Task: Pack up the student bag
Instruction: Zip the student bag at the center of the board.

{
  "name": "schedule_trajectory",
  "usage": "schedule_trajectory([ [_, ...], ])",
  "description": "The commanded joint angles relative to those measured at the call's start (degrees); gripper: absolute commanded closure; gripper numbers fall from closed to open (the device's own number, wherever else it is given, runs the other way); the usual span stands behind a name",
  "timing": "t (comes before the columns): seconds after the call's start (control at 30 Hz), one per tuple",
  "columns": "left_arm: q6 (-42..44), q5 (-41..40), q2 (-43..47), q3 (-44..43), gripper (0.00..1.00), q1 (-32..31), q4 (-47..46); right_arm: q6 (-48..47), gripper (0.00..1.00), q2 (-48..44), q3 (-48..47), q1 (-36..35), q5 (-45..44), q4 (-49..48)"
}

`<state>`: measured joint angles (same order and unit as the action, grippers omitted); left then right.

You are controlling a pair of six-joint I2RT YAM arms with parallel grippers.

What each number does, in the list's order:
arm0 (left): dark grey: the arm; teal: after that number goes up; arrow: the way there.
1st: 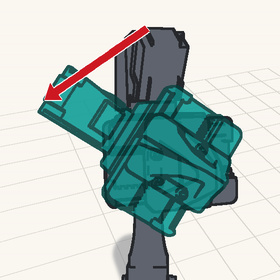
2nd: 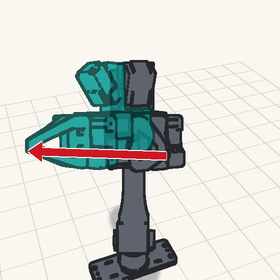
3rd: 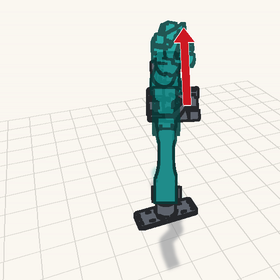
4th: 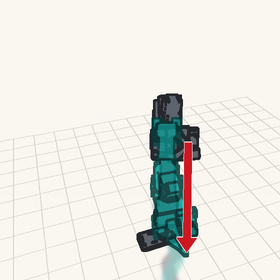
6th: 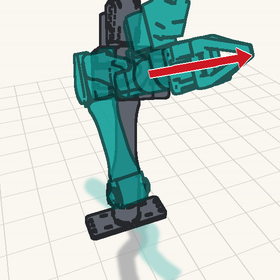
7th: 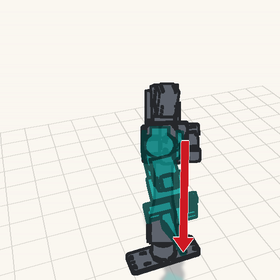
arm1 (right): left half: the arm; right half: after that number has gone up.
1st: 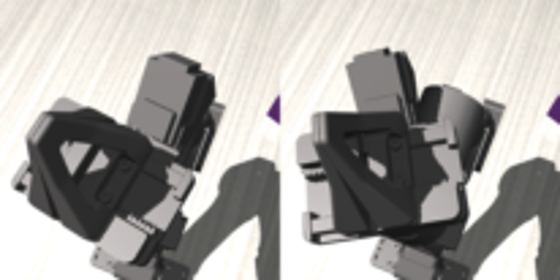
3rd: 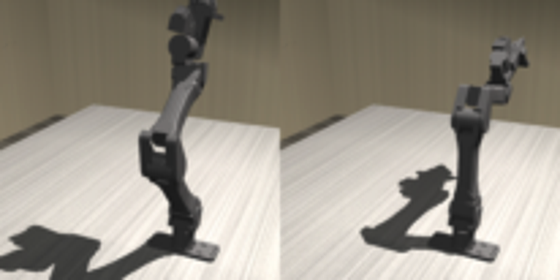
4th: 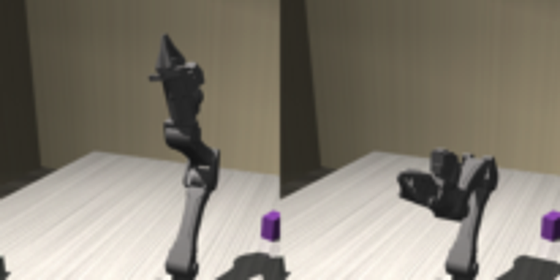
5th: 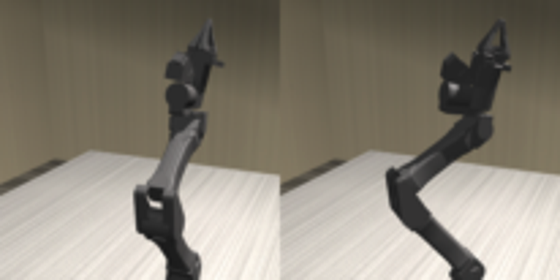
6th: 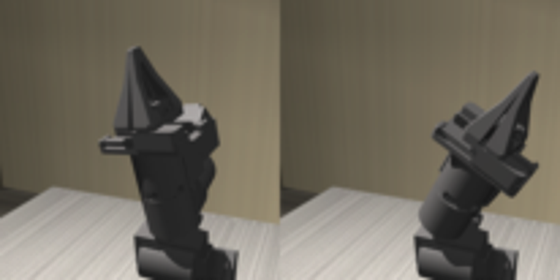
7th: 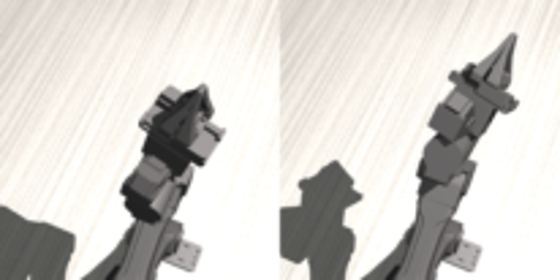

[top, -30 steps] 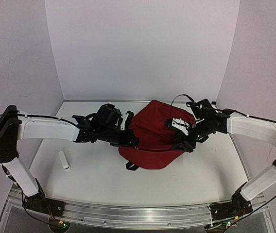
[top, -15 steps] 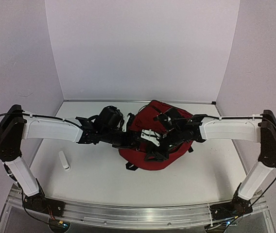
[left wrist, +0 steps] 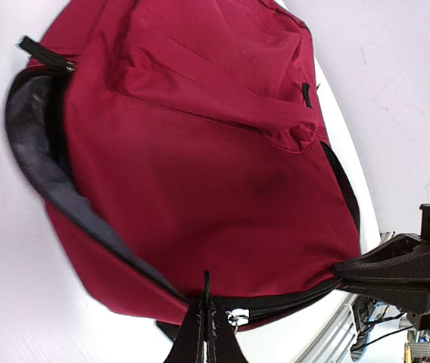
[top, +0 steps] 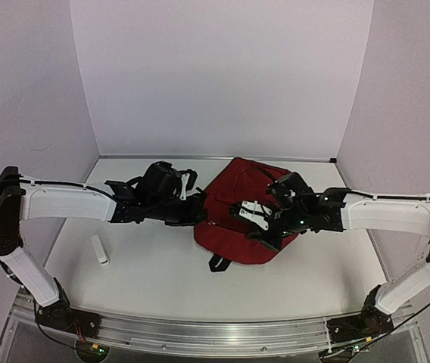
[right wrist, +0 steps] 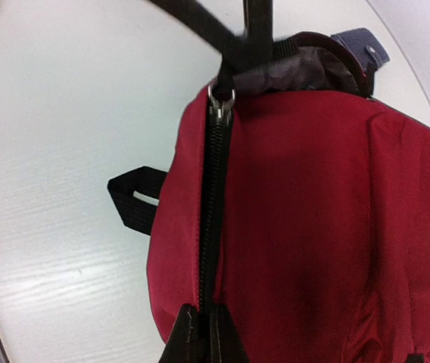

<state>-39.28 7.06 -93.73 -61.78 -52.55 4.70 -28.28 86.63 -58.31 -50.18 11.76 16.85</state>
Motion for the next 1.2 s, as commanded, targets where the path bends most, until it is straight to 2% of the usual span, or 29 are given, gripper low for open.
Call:
schedule_trajectory([
  [0.0, -0.81, -6.37, 5.49, 2.50, 1.00, 2.65, 1.97, -3.19, 1.00, -7.11, 4.35, 1.40, -7.95, 6.61],
  [0.13, 0.38, -3.42, 5.46, 2.70, 1.00, 2.78, 1.59, -8.96, 1.00, -11.53, 8.61, 4.88, -10.52, 7.98],
  [0.23, 1.85, 2.40, 2.77, 1.18, 1.00, 2.02, 0.12, -13.39, 0.99, -11.51, 10.10, 11.58, -9.54, 7.96],
  [0.3, 2.64, 5.04, 0.20, -0.53, 1.00, 0.70, -1.05, -13.33, 0.85, -9.48, 7.62, 13.27, -7.71, 9.30],
  [0.4, 3.15, 7.84, -3.62, -3.64, 1.00, -0.75, -2.32, -10.56, 0.50, -7.08, 0.79, 13.08, 0.24, 12.61],
  [0.43, 2.95, 8.19, -4.50, -4.54, 1.00, -0.94, -2.45, -9.19, 0.42, -6.41, -1.14, 12.37, 2.44, 13.02],
  [0.53, 2.07, 8.92, -5.64, -5.28, 1.00, -1.00, -4.12, -5.02, 0.34, -4.21, -6.53, 9.40, 6.41, 13.21],
  [0.73, 1.60, 8.91, -5.50, -5.79, 1.00, -0.98, -4.14, -0.25, 0.35, 1.80, -12.87, 2.47, 10.03, 12.19],
  [0.97, 1.43, 6.59, -4.41, -5.17, 1.00, -0.98, -3.20, 0.57, 0.45, 9.41, -14.48, 1.10, 9.90, 8.28],
  [1.1, 1.39, 6.28, -4.37, -5.12, 1.00, -0.92, -3.05, 1.19, 0.53, 11.62, -14.57, 0.78, 8.35, 6.75],
  [1.17, 1.46, 5.84, -4.14, -5.23, 1.00, -0.86, -2.70, 1.21, 0.63, 11.72, -13.95, 0.78, 8.52, 6.71],
])
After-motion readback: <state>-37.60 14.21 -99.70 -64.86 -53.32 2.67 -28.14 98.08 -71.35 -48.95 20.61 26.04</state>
